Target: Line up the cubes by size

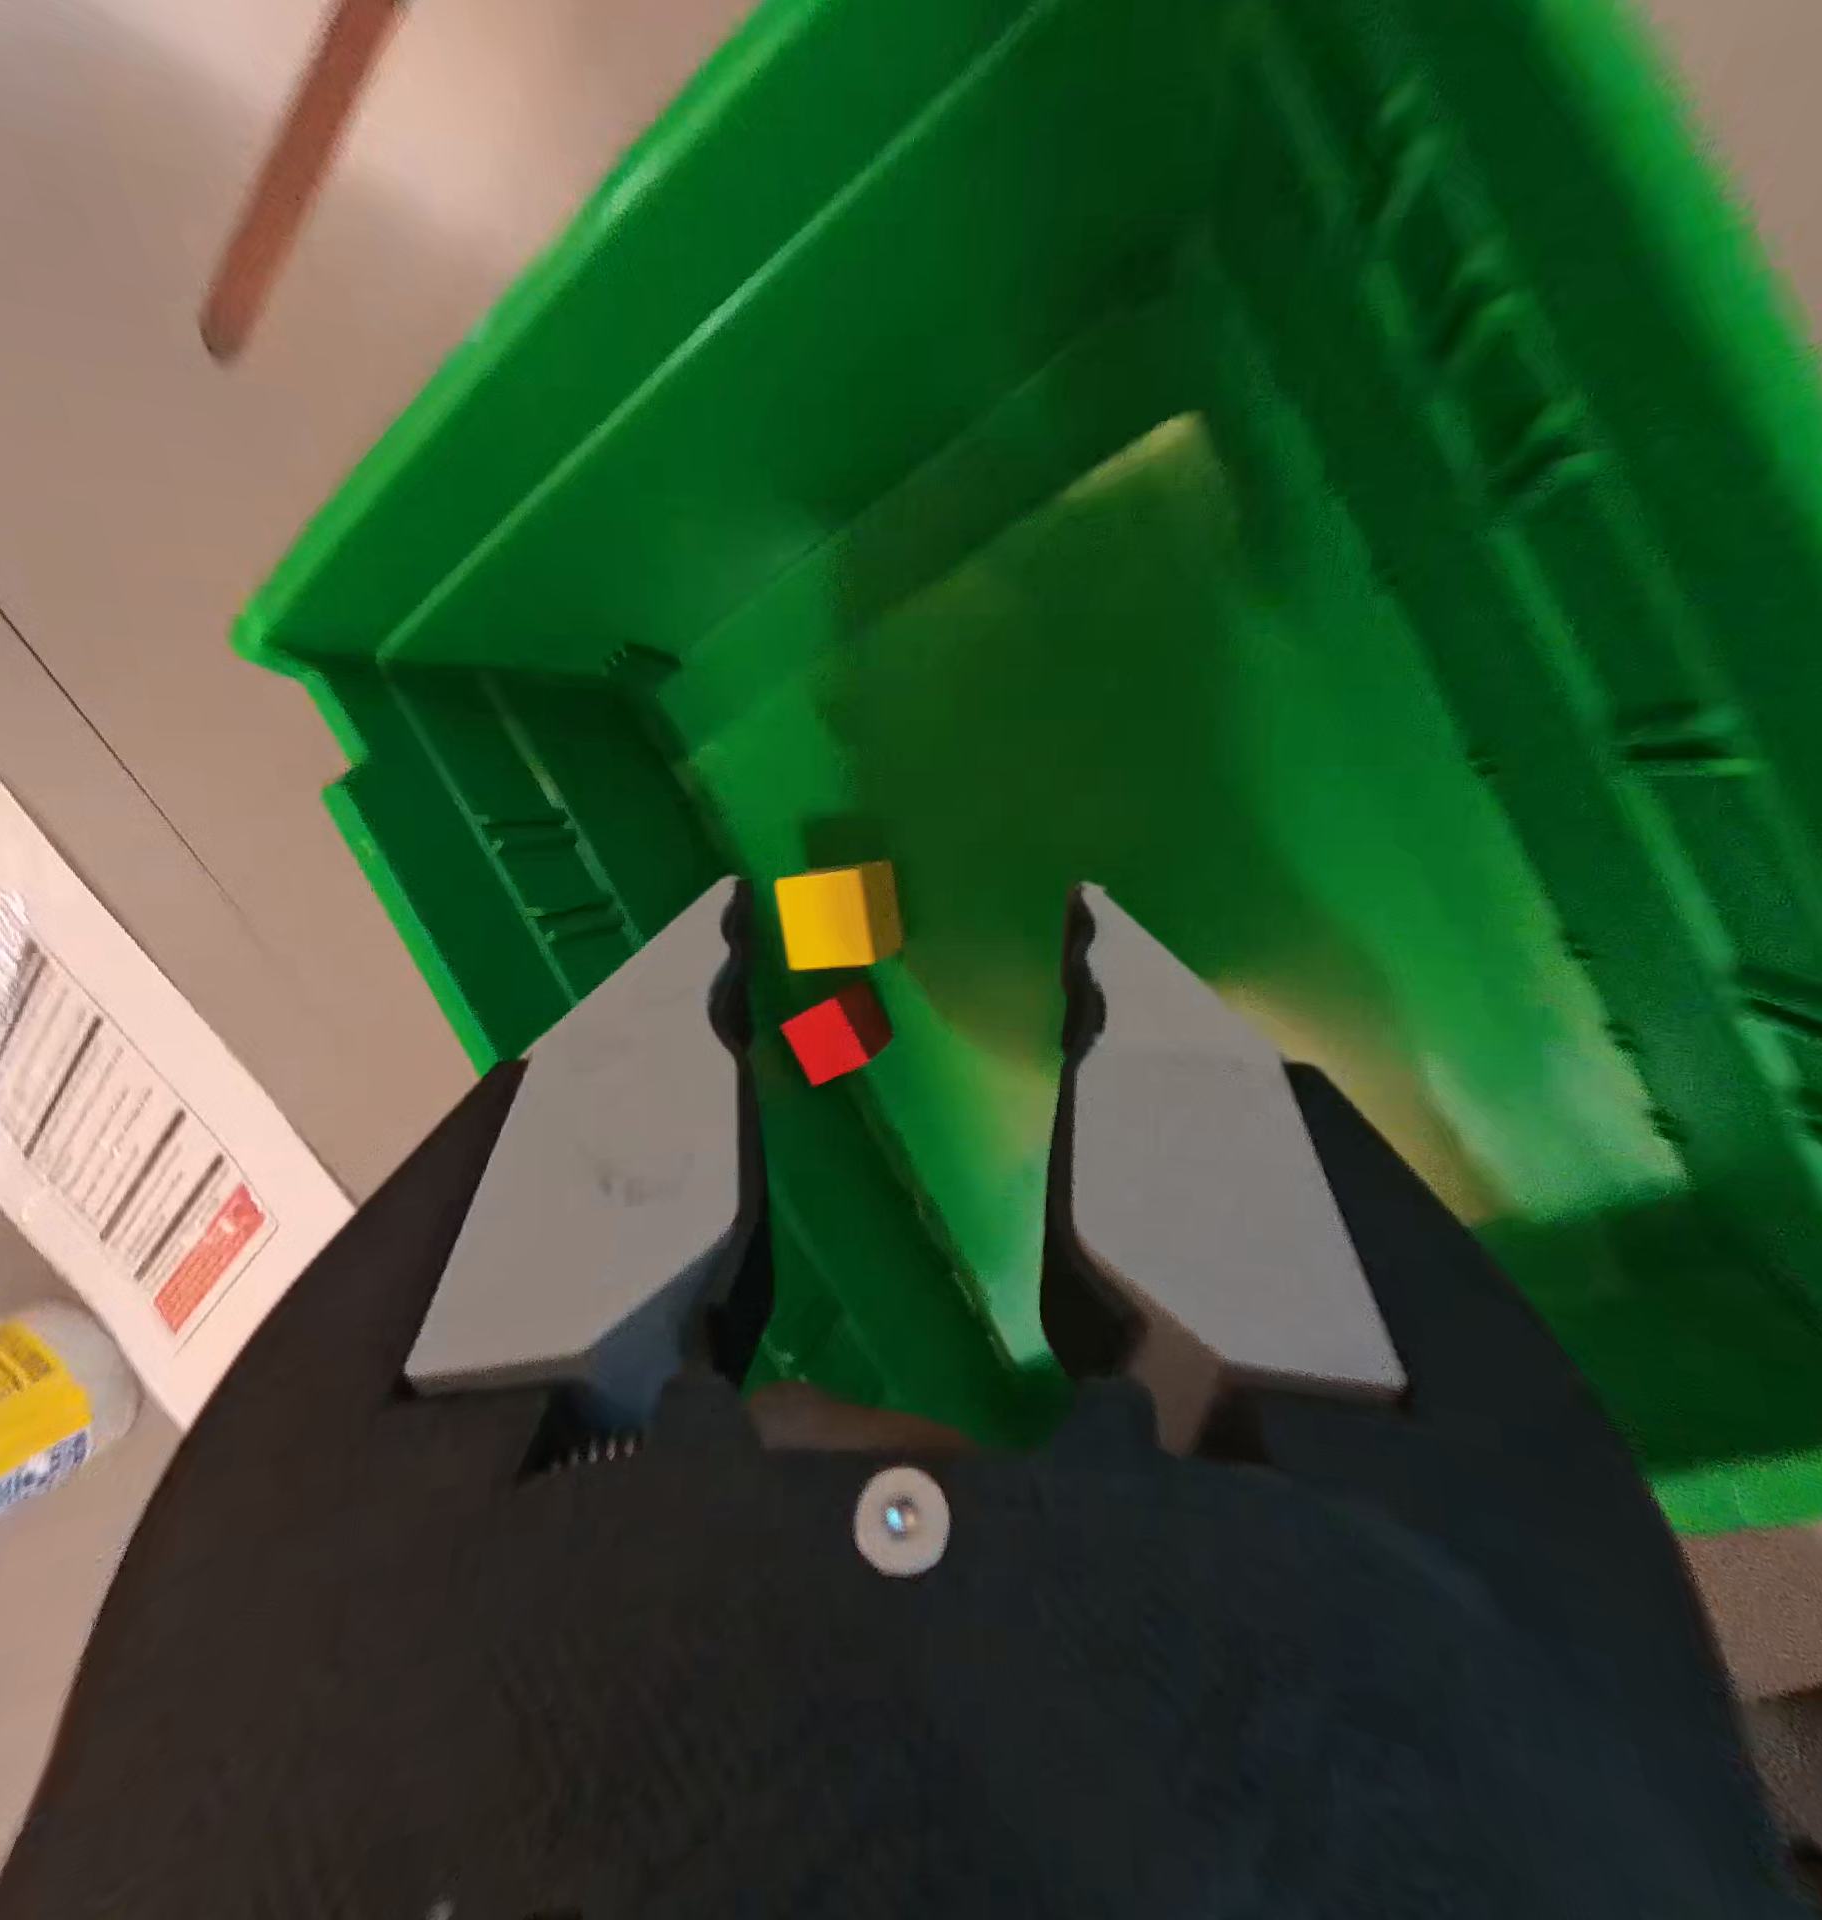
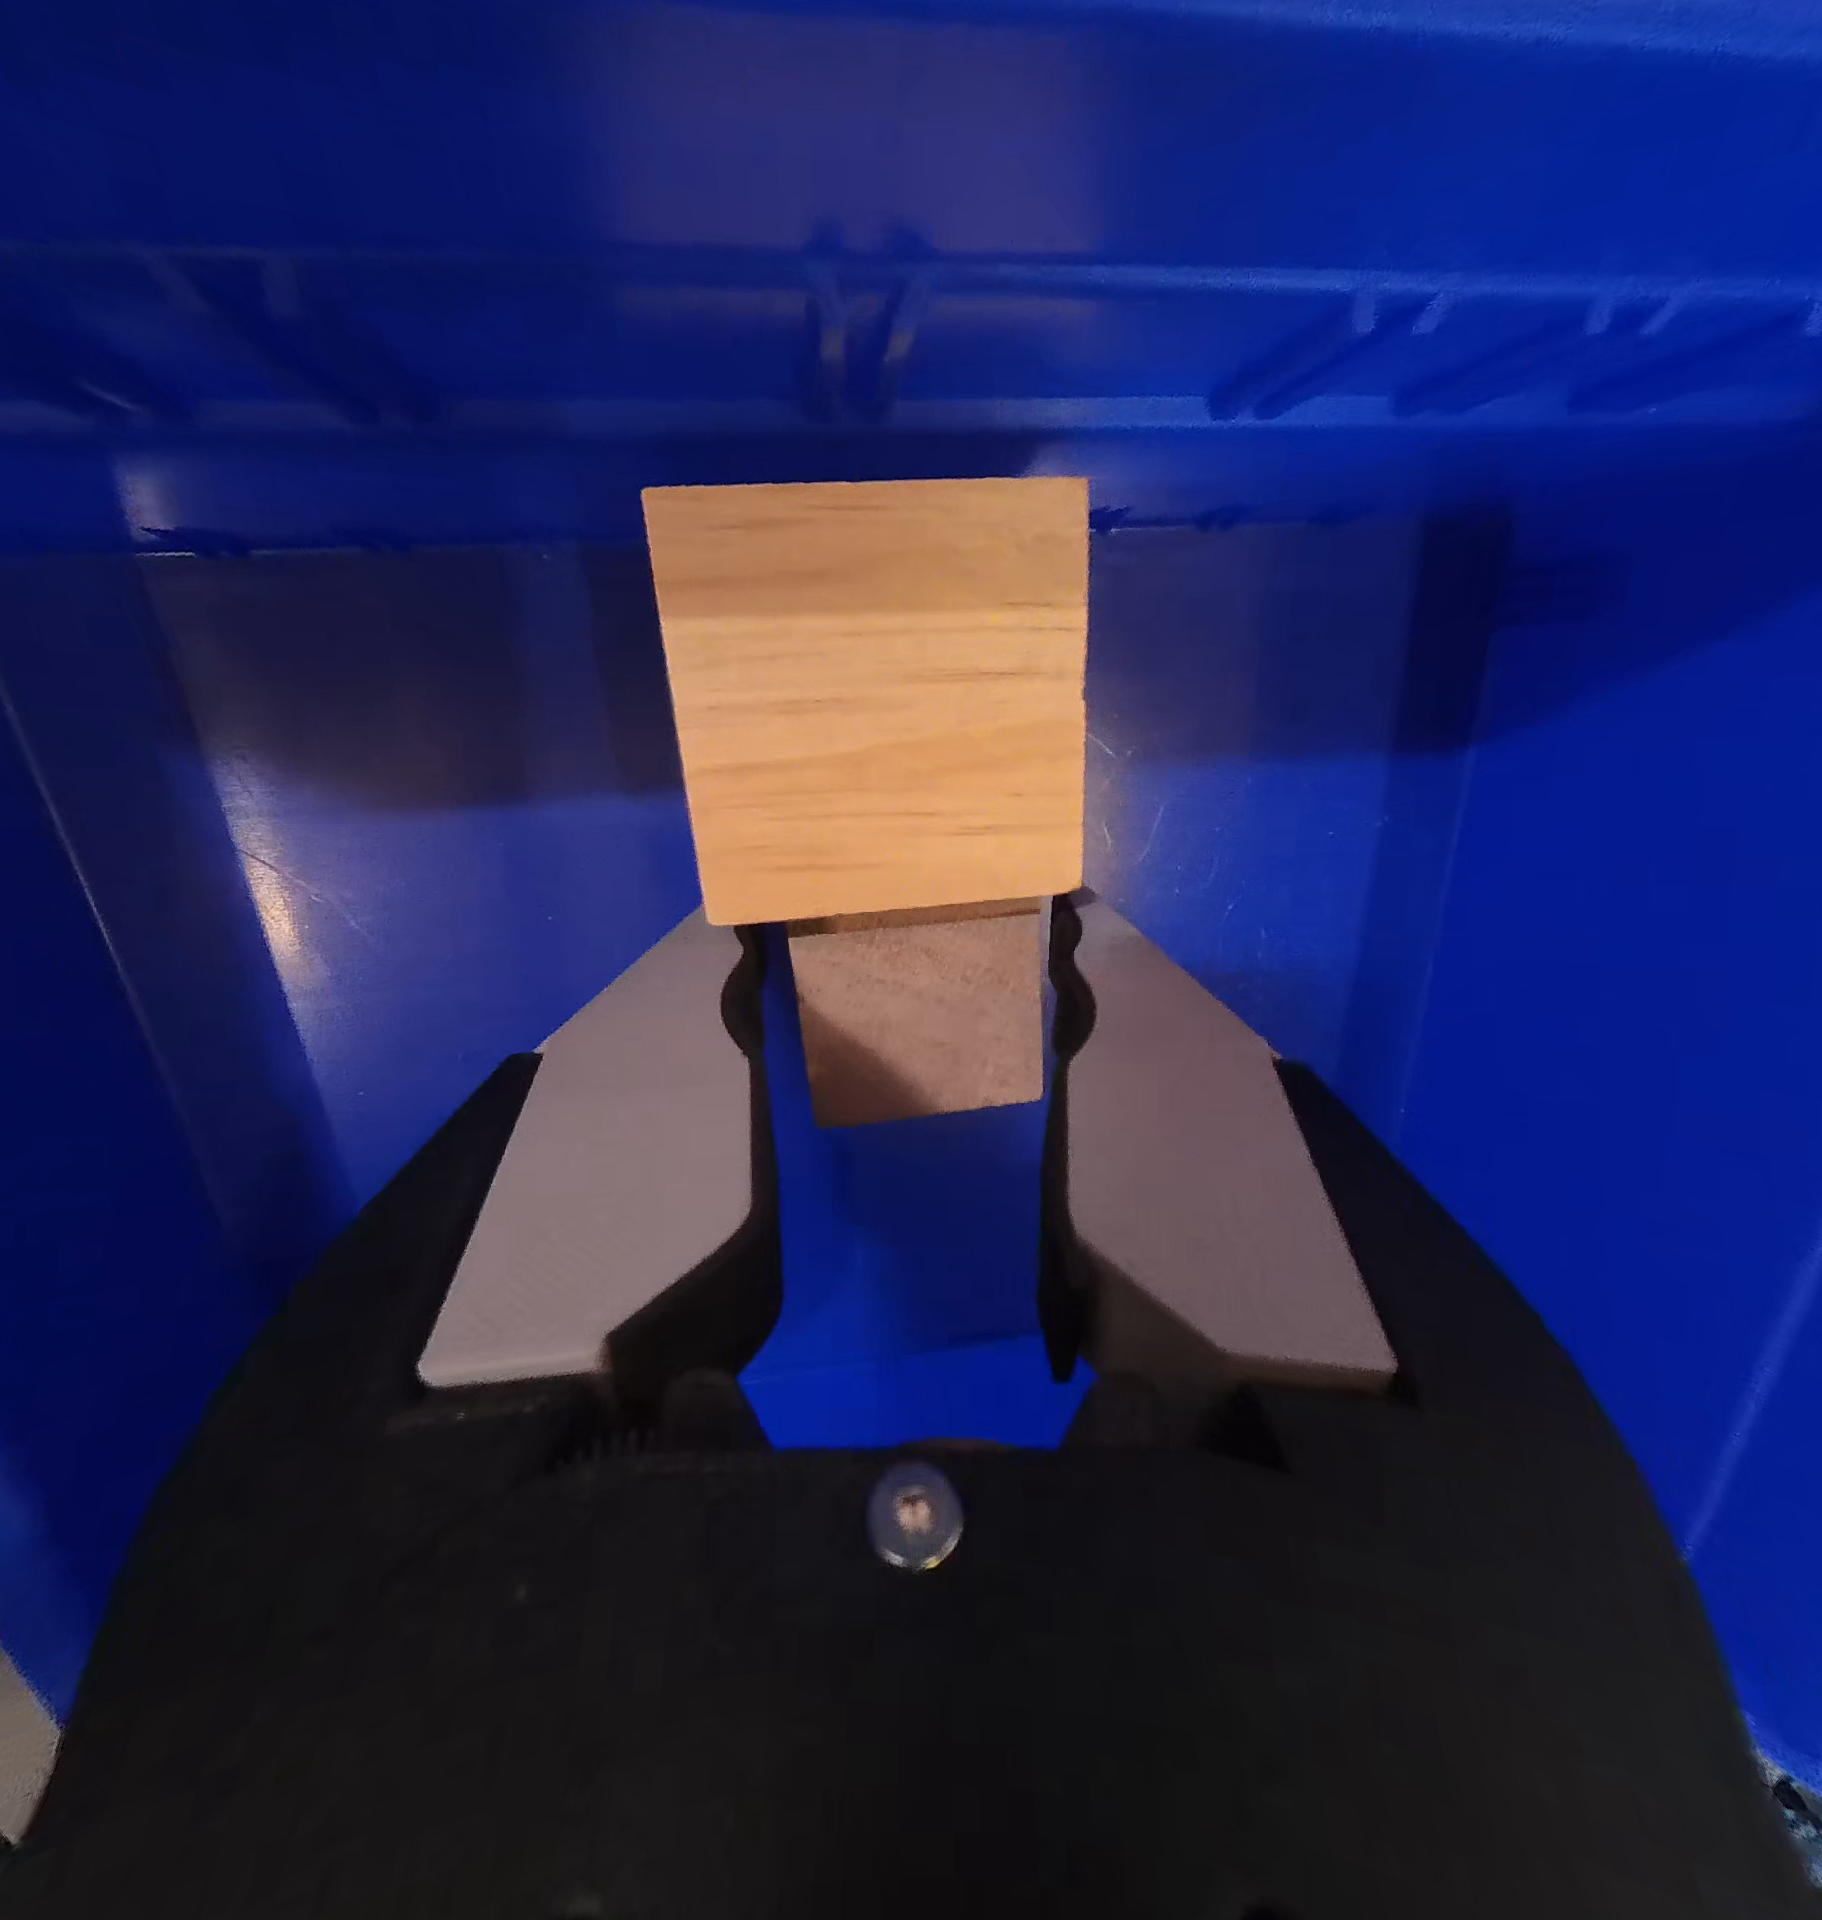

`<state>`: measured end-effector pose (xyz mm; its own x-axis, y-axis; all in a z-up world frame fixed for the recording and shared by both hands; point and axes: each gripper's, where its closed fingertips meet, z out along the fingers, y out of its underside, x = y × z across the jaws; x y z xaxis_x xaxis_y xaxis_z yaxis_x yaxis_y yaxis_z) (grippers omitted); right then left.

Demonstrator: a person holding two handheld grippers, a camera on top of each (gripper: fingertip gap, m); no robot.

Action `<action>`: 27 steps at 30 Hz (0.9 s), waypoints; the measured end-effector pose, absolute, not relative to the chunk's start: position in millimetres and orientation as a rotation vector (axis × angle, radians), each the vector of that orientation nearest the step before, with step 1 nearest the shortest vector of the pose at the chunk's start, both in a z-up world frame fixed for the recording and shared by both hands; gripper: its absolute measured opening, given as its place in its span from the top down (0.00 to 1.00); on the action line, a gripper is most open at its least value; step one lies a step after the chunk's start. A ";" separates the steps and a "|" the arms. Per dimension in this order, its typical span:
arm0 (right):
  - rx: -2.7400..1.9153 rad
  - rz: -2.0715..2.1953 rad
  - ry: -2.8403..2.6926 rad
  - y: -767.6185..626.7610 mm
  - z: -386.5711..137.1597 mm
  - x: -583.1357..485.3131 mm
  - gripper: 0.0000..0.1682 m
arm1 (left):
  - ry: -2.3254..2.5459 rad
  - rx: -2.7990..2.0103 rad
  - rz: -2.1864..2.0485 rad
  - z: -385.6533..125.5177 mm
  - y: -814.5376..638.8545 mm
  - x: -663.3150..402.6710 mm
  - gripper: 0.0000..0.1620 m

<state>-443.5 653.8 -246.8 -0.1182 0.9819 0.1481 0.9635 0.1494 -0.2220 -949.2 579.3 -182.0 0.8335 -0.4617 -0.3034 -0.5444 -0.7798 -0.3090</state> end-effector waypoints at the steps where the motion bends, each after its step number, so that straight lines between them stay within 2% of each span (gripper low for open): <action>1: -1.887 0.097 -2.171 654.2 -246.7 -443.6 0.68 | 0.748 -2.673 0.323 -191.8 582.4 -957.7 0.64; 4: -1.864 0.095 -2.175 652.8 -245.4 -444.6 0.68 | 0.715 -2.771 0.377 -216.0 590.4 -978.0 0.65; 8: -1.855 0.129 -2.153 649.4 -239.3 -443.5 0.68 | 0.702 -2.864 0.353 -242.7 590.2 -988.1 0.74; 9: -1.856 0.135 -2.138 649.2 -235.8 -443.1 0.67 | 0.716 -2.873 0.337 -246.0 589.7 -987.7 0.82; 13: -1.825 0.151 -2.004 655.6 -204.0 -441.0 0.68 | 0.771 -2.795 0.329 -234.9 597.7 -980.0 0.84; 16: -1.794 0.271 -1.740 662.6 -160.0 -449.2 0.69 | 0.833 -2.575 0.294 -203.2 608.6 -951.7 0.84; 19: -1.810 0.553 -1.434 650.0 -118.2 -475.1 0.69 | 0.970 -2.157 0.165 -147.3 607.9 -882.7 0.84; 23: -1.801 1.226 -1.265 575.9 -80.3 -540.9 0.69 | 1.222 -1.437 -0.033 -70.9 545.6 -752.4 0.84; 27: -1.684 1.737 -1.288 499.0 -59.6 -598.3 0.67 | 1.270 -0.990 -0.124 -29.6 477.2 -665.5 0.85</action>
<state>-598.3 499.0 -59.6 -0.1954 0.8017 -0.5649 0.3074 -0.4969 -0.8115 -665.5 477.2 -29.6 0.3478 -0.5804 -0.7364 -0.4266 0.6014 -0.6755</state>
